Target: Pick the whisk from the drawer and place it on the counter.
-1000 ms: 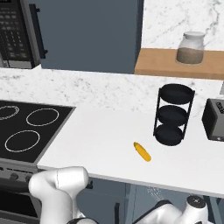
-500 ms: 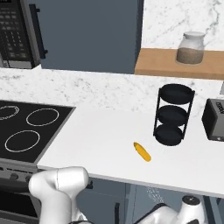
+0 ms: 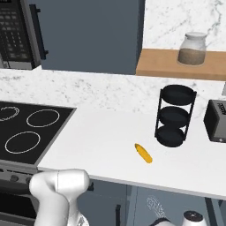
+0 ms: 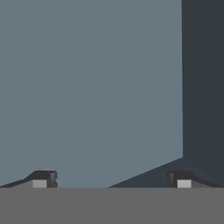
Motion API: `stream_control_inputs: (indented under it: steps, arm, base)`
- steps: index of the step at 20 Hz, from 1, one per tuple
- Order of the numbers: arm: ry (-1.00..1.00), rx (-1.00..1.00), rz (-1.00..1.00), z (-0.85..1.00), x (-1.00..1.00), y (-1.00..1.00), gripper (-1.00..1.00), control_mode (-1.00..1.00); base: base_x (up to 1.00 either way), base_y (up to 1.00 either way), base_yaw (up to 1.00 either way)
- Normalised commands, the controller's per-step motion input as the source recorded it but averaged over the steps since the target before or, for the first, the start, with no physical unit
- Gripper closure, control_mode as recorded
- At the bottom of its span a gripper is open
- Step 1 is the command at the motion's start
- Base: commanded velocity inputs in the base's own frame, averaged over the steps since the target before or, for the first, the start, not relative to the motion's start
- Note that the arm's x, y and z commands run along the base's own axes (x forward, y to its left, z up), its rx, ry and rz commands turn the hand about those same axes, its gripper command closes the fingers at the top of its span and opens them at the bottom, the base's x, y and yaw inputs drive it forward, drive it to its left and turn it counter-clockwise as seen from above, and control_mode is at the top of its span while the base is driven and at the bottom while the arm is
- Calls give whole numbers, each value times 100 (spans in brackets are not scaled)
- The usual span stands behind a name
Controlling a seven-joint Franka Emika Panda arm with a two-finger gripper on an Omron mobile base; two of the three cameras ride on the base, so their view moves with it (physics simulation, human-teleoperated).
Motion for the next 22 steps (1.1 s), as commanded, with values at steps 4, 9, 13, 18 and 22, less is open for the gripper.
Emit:
stream_control_inputs:
  steps: [4,9,13,18,22]
  arm:
    - [3,2,2,0,-91,-78,-100,-100]
    - [0,0,5,0,-95,-66,-100,-100]
    - [0,0,2,0,-76,-55,-100,-100]
    - [0,0,0,0,-22,-10,-100,-100]
    - [-3,1,0,2,11,0,-100,-100]
  base:
    - [0,0,0]
    - [0,0,0]
    - [0,0,0]
    - [0,0,0]
    - [0,0,0]
